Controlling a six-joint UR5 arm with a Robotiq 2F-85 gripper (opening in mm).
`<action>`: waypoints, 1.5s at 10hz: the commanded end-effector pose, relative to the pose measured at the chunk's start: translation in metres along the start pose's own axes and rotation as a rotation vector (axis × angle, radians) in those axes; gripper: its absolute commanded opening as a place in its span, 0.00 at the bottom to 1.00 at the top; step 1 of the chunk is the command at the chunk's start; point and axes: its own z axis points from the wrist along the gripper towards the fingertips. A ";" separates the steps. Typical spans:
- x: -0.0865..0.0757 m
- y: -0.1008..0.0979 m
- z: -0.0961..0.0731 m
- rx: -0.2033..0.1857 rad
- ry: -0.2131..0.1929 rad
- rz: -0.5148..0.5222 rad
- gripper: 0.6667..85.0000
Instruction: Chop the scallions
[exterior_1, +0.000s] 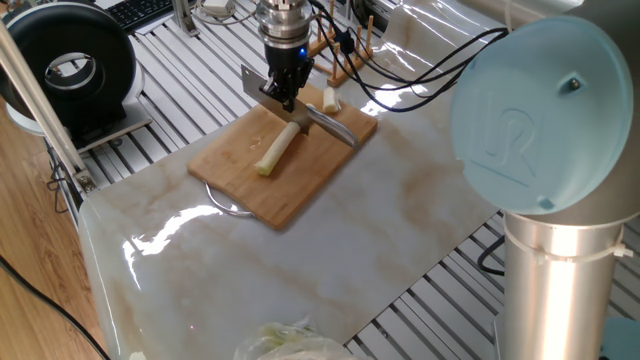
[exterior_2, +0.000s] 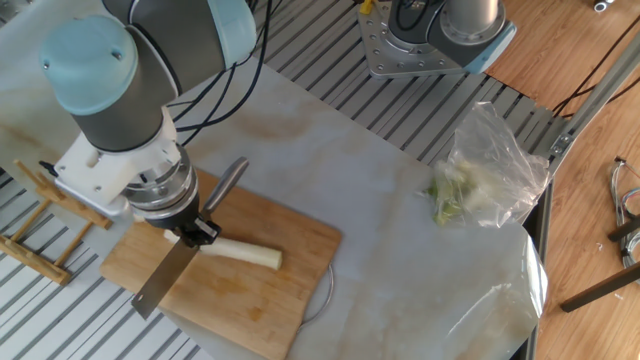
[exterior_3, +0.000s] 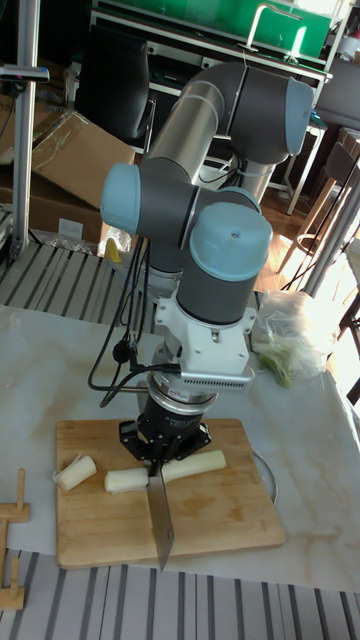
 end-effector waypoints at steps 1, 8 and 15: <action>-0.003 0.006 0.006 -0.004 -0.014 0.000 0.01; 0.022 0.004 0.008 0.012 0.075 -0.079 0.01; 0.023 0.007 -0.008 0.044 0.115 -0.055 0.01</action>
